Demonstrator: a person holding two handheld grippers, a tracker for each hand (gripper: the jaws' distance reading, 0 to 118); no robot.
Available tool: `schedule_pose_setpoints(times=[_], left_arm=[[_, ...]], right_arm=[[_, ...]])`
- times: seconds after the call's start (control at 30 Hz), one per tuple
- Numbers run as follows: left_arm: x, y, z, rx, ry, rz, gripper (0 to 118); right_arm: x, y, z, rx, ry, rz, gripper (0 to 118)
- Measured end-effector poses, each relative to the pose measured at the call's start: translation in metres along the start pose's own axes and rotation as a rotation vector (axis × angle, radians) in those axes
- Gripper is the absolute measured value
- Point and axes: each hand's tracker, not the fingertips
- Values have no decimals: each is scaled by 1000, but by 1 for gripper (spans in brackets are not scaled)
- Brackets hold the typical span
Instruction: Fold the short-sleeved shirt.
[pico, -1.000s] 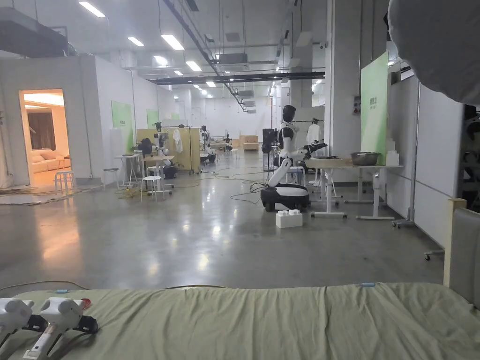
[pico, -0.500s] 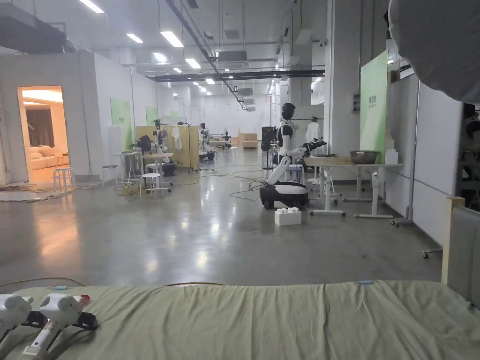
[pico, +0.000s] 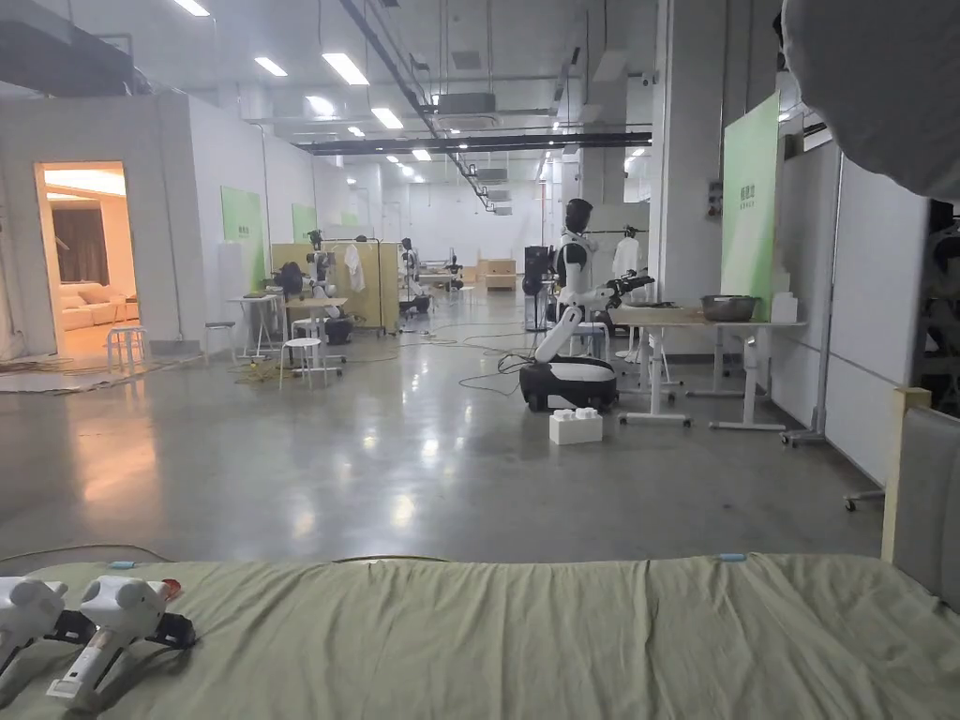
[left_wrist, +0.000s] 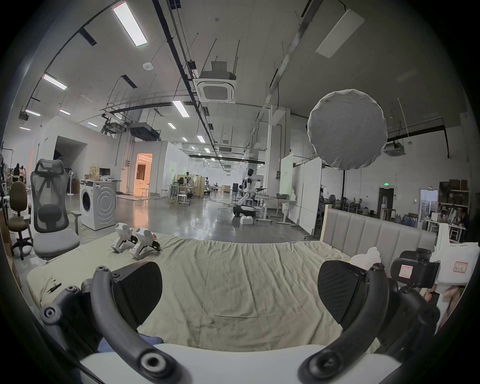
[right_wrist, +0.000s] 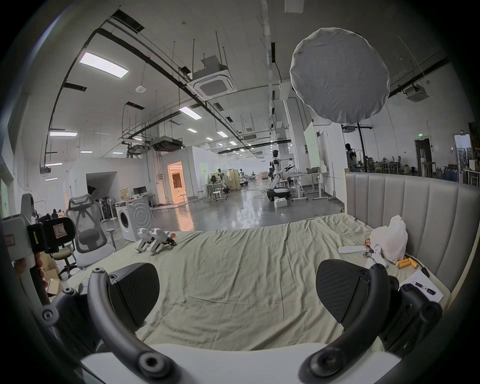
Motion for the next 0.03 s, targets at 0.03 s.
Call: schedule_pose_setpoints(times=[0.03], left_arm=[[2, 1, -1, -3, 2, 4, 118]], right_arm=[[0, 0, 0, 0, -2, -3, 118]])
